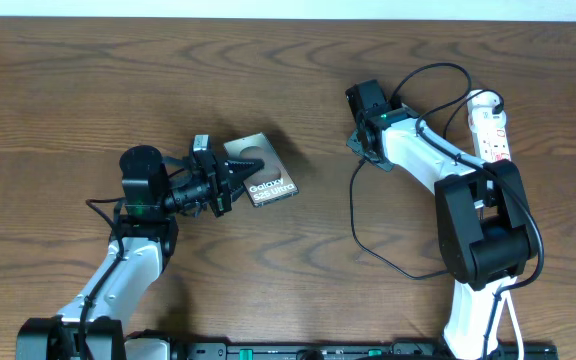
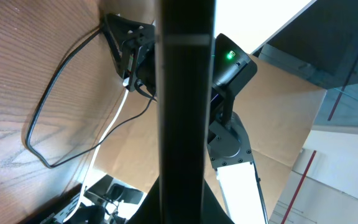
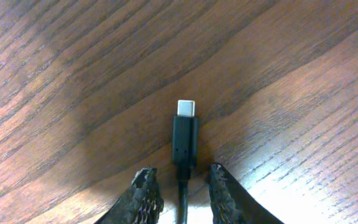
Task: Plug charger to phone and switch on socket
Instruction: 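Lift the USB-C plug and carry it left toward the held phone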
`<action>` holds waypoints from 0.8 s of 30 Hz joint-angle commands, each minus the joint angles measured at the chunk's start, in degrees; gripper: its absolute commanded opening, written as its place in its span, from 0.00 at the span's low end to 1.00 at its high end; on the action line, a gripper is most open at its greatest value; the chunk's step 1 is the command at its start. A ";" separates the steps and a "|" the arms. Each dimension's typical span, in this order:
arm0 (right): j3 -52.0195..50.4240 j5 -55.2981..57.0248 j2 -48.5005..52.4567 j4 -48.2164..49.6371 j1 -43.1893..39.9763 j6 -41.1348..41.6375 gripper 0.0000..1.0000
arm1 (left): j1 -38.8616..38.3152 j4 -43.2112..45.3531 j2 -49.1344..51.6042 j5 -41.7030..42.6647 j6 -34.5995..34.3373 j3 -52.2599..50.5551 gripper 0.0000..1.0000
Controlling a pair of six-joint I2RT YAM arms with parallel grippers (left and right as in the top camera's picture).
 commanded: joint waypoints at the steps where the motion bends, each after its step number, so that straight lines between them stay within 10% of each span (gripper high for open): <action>1: -1.75 -2.56 4.85 -0.46 -0.02 0.11 0.25 | 0.35 0.63 -0.50 0.79 0.74 0.48 0.07; 8: -1.75 -3.91 4.96 -0.04 0.28 -0.02 0.02 | 0.35 0.63 -0.50 0.81 0.74 0.48 0.07; 24: -1.55 -17.84 -2.34 1.31 0.26 -17.09 0.01 | 0.35 0.70 -0.50 1.51 2.84 0.48 0.07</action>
